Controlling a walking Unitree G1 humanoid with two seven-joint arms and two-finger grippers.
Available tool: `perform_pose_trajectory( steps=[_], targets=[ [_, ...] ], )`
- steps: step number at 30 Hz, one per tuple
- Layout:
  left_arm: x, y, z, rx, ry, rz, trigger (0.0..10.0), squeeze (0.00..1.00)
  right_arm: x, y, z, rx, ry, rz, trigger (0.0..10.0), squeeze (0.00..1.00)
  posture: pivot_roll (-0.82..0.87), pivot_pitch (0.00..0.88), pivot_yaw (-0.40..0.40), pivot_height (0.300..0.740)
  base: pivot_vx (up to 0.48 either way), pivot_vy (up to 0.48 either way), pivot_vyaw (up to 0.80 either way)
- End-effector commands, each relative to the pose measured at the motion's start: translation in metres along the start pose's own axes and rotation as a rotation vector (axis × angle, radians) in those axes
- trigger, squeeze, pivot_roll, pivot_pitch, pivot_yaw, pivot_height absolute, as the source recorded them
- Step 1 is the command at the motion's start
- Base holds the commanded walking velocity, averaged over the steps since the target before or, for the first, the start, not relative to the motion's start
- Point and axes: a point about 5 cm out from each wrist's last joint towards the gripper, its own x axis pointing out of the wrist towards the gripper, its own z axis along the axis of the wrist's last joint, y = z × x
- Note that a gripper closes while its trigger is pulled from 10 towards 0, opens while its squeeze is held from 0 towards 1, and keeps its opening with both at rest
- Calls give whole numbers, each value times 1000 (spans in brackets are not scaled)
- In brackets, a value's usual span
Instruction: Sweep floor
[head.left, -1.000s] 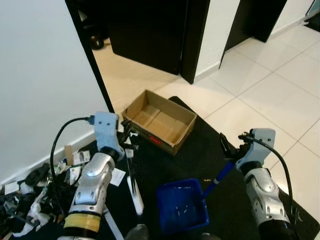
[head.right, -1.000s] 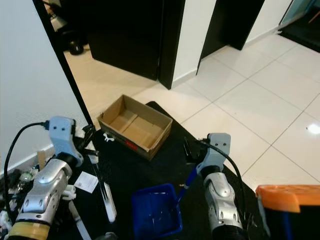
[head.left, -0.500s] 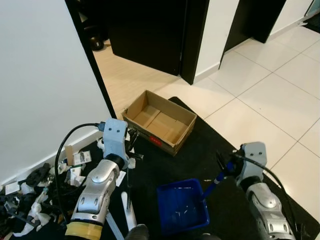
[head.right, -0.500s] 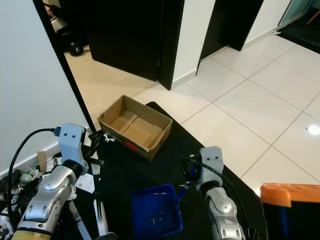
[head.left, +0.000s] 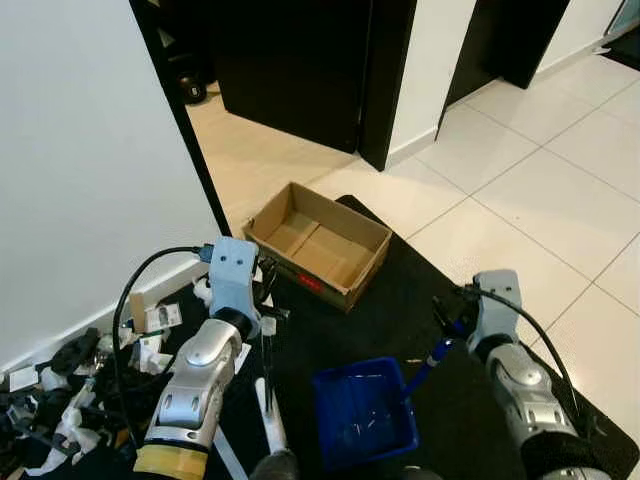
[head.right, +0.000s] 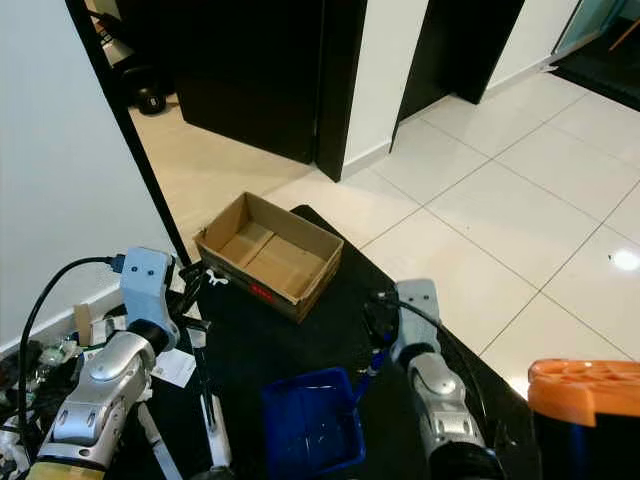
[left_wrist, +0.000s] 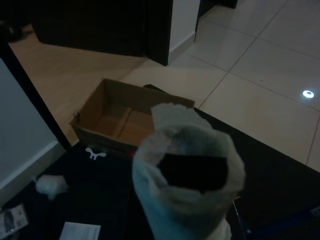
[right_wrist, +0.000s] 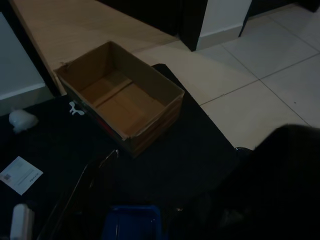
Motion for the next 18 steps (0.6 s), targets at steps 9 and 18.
perform_pose_trajectory(
  steps=[9,18],
  targets=[
    [-3,-3,-1,8,9,7,10000,0,-4,-1,-17,-8,55,25,2902,0,123,43,-5,740,0,0,0],
    [-1,-5,-1,1,13,5,10000,0,-4,-2,-15,-24,26,45,0,0,119,44,-11,740,0,0,0]
  ],
)
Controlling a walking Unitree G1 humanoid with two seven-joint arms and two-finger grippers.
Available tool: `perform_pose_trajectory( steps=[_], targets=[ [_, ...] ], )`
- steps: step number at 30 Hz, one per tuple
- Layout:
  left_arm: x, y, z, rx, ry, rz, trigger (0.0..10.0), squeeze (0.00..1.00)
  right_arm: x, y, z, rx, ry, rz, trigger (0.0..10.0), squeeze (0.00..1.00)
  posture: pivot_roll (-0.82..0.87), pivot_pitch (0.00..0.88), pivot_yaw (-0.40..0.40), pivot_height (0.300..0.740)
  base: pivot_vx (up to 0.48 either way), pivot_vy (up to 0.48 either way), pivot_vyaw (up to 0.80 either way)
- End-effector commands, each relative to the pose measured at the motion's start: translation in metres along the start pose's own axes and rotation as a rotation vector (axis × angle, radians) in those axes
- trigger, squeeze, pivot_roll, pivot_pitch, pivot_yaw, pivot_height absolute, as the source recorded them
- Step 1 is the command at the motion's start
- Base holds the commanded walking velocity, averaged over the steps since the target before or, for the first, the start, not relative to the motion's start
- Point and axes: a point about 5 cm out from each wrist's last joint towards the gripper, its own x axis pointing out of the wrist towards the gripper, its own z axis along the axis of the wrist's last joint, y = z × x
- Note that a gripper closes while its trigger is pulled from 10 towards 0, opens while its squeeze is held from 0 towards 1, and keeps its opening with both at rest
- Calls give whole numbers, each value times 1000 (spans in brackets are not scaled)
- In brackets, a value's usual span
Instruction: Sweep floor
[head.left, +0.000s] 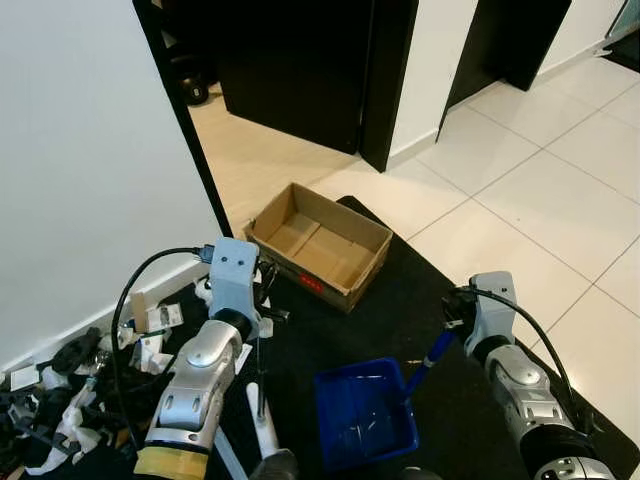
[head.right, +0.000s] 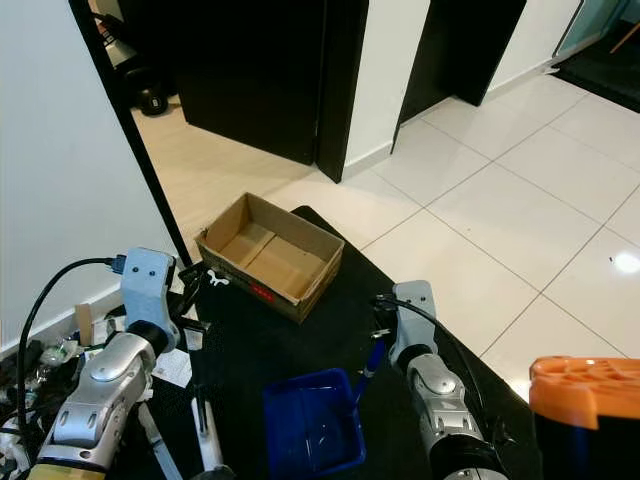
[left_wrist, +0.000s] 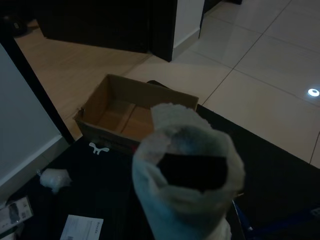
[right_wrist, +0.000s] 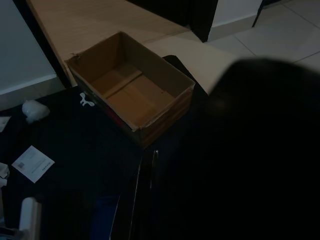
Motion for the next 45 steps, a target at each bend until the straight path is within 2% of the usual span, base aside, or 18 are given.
perform_pose_trajectory(
  steps=[1,7,11,12,15,18,20,22,24,27,30,32,34,37,41,42,45],
  targets=[
    [0,-4,3,1,-11,-7,10000,0,-2,-3,1,-40,-16,13,0,0,119,44,-11,740,0,0,0],
    [1,-5,4,-1,-13,-2,10000,0,-1,-4,10,-53,-66,25,0,0,120,46,-12,740,0,0,0],
    [0,4,1,10,-2,53,10000,0,3,0,32,-38,-144,62,0,0,121,52,-10,740,0,0,0],
    [-1,10,2,18,0,72,10000,0,4,4,40,-45,-161,101,10000,0,120,52,-14,740,0,0,0],
    [1,19,8,29,-19,101,10000,0,3,10,51,-80,-187,164,10000,0,115,59,-17,740,0,0,0],
    [1,26,14,21,-35,104,10000,0,0,5,54,-86,-204,131,10000,0,109,69,-16,740,0,0,0],
    [0,26,16,50,-35,96,10000,0,0,3,54,-74,-207,110,10000,0,109,69,-16,740,0,0,0],
    [-1,25,16,149,-39,68,10000,0,-1,-4,55,-26,-218,49,10000,0,106,77,-14,740,0,0,0],
    [-1,25,15,174,-45,68,10000,0,-1,-9,56,7,-230,4,10000,0,107,78,-13,740,0,0,0],
    [-1,23,13,179,-37,43,10000,0,-2,-7,58,18,-240,11,10000,0,106,78,-14,740,0,0,0],
    [0,22,14,171,-40,21,10000,0,-3,-2,63,47,-255,54,10000,0,104,75,-15,740,0,0,0],
    [4,26,19,152,-49,48,10000,0,-3,0,71,90,-272,81,10000,0,105,73,-18,740,0,0,0],
    [4,26,19,152,-49,48,10000,0,-3,0,71,90,-272,81,10000,0,105,73,-18,740,0,0,0],
    [5,28,25,180,-55,54,10000,0,-3,-1,76,103,-279,85,10000,0,108,74,-20,740,0,0,0],
    [4,29,29,141,-58,33,10000,0,-1,-3,79,115,-269,58,10000,0,113,78,-20,740,0,0,0],
    [3,30,32,71,-84,41,10000,0,-1,-3,78,134,-253,66,10000,0,114,83,-20,740,0,0,0],
    [1,28,31,68,-113,41,10000,0,-2,0,76,126,-231,92,10000,0,115,85,-20,740,0,0,0]
  ],
)
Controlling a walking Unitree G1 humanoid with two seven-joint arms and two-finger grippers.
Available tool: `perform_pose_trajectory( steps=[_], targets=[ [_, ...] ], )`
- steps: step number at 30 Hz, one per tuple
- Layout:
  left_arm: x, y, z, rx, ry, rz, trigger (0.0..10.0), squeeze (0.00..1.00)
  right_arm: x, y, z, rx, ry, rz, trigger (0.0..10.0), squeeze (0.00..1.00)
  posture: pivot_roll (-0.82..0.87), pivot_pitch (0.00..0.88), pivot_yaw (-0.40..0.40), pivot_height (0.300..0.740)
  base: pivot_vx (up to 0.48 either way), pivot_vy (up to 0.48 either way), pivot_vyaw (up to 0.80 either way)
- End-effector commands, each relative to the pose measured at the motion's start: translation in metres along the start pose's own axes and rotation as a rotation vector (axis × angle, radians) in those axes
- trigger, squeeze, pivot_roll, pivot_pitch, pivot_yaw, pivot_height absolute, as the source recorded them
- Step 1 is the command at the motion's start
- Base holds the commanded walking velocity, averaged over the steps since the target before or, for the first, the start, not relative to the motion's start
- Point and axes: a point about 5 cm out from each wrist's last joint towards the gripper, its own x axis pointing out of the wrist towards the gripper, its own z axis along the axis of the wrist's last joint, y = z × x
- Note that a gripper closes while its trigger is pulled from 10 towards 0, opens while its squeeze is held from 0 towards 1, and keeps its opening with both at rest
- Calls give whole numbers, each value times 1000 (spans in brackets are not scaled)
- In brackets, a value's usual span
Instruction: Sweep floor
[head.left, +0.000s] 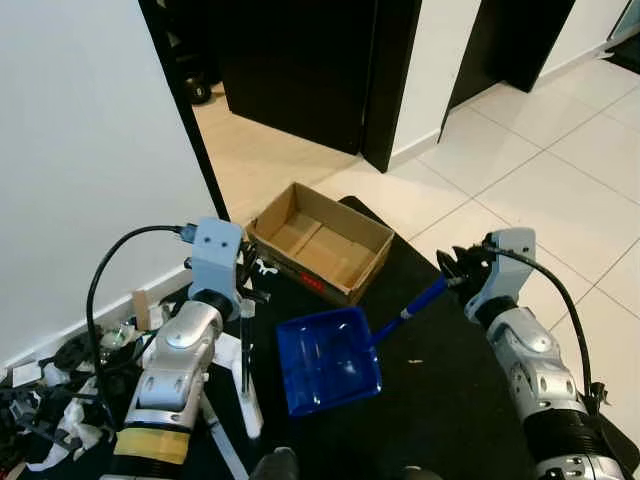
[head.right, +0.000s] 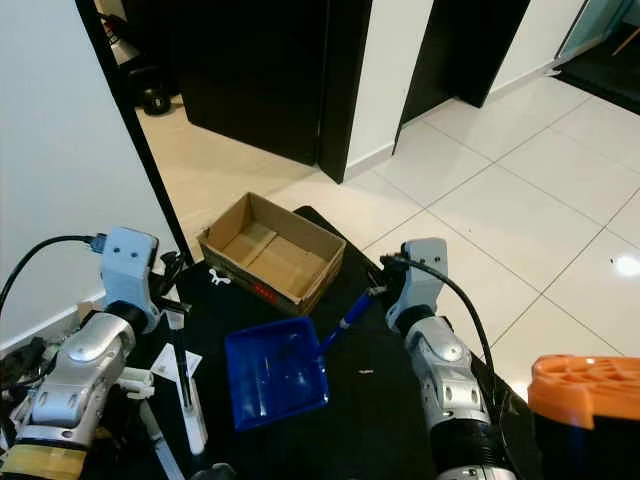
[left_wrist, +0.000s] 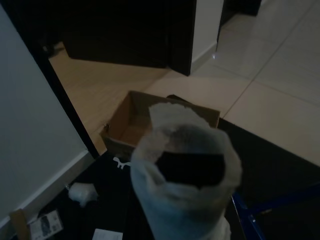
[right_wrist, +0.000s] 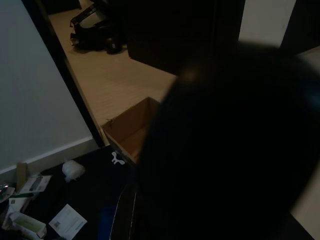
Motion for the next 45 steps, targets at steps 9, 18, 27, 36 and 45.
perform_pose_trajectory(
  steps=[9,18,27,36,45],
  targets=[
    [-11,-12,-10,-11,-10,-32,10000,0,-3,0,-3,-28,24,-1,10000,0,118,83,-23,740,0,0,0],
    [-10,-17,-4,-6,-33,-9,10000,0,-2,-2,0,36,-18,-44,10000,0,127,85,-24,740,0,0,0],
    [-13,-22,-3,-73,-55,27,10000,0,-4,2,6,105,-88,-54,10000,0,131,83,-22,740,0,0,0],
    [-7,-17,2,-56,-56,23,10000,0,-3,0,7,97,-83,-50,10000,0,130,83,-26,740,0,0,0],
    [1,-6,16,77,-85,-61,10000,0,-6,-1,-13,-6,64,12,10000,0,131,88,-29,740,0,0,0]
  ],
)
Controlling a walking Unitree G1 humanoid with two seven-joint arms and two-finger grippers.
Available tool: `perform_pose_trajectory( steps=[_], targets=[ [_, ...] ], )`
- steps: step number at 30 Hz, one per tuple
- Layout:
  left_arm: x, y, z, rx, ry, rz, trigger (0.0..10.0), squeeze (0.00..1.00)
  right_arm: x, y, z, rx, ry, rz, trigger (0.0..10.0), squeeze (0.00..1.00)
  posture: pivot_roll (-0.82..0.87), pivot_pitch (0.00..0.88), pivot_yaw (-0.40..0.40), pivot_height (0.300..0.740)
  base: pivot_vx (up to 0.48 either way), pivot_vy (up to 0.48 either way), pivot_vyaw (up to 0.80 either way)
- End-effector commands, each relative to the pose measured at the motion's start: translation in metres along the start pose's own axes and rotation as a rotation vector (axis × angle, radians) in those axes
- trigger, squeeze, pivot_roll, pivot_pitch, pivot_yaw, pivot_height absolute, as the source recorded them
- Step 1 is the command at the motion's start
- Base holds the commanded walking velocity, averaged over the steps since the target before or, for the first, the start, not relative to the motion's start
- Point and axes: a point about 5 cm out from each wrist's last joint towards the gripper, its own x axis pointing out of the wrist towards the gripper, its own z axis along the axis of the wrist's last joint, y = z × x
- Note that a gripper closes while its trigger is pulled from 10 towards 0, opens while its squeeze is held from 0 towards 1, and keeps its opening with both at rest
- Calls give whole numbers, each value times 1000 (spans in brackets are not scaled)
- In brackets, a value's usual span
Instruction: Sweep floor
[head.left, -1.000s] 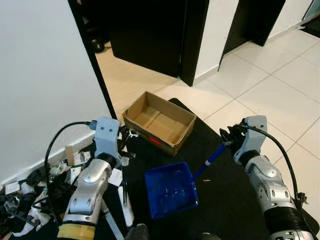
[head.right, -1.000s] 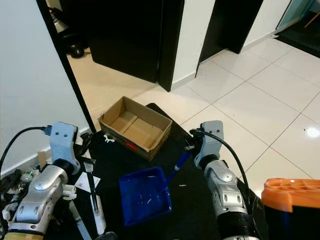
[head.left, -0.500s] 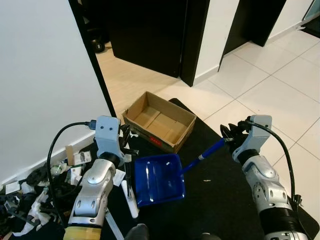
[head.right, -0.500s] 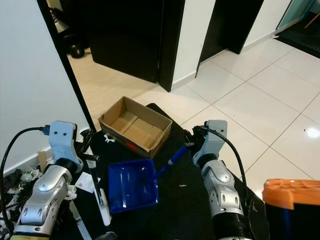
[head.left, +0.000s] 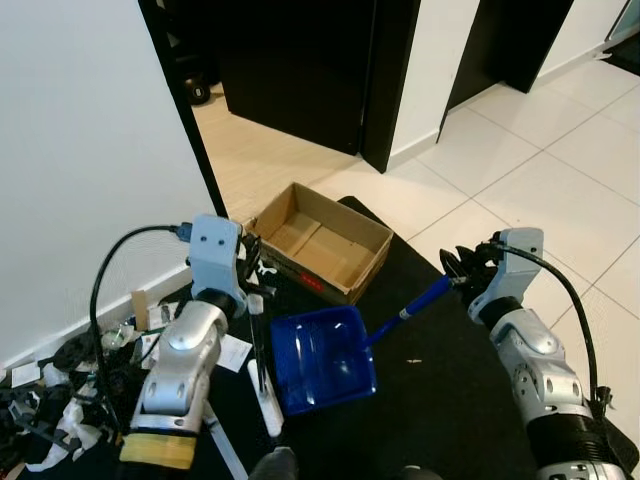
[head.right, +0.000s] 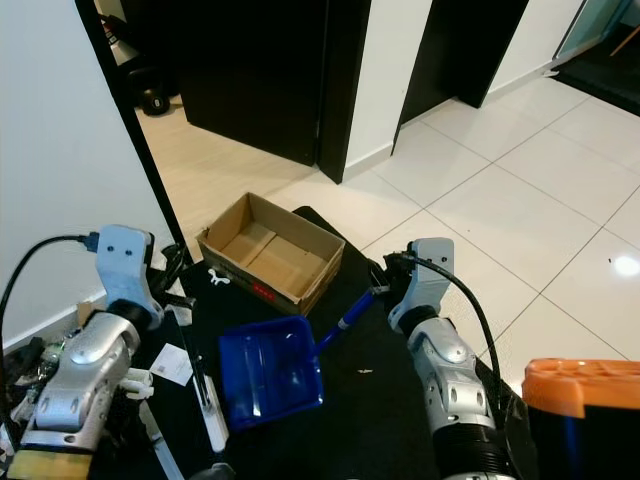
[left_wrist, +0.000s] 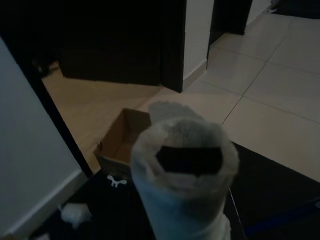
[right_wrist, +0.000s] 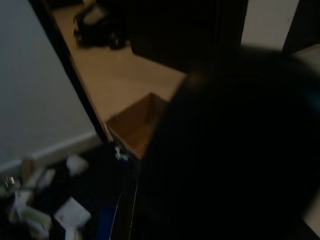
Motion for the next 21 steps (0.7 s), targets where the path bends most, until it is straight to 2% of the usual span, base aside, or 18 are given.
perform_pose_trajectory(
  steps=[1,5,8,14,17,18,21],
  targets=[
    [1,5,4,70,-4,-21,10000,0,-1,-3,-5,16,30,-16,10000,0,131,88,-29,740,0,0,0],
    [2,2,0,127,17,-65,10000,0,2,-3,-10,42,54,-31,10000,0,133,87,-25,740,0,0,0],
    [1,-2,-1,134,19,-83,10000,0,4,-3,-11,79,59,-36,10000,0,134,87,-24,740,0,0,0],
    [1,-9,-4,129,24,-97,10000,0,6,-5,-15,81,72,-44,10000,0,135,91,-22,740,0,0,0],
    [-1,-15,-8,129,37,-112,10000,0,4,-3,-27,74,126,-35,10000,0,137,93,-21,740,0,0,0],
    [-1,-18,-10,129,43,-116,10000,0,2,-1,-37,57,177,-31,10000,0,139,94,-22,740,0,0,0],
    [-2,-20,-12,128,45,-122,10000,0,1,-1,-44,42,205,-35,10000,0,140,94,-22,740,0,0,0]
  ],
)
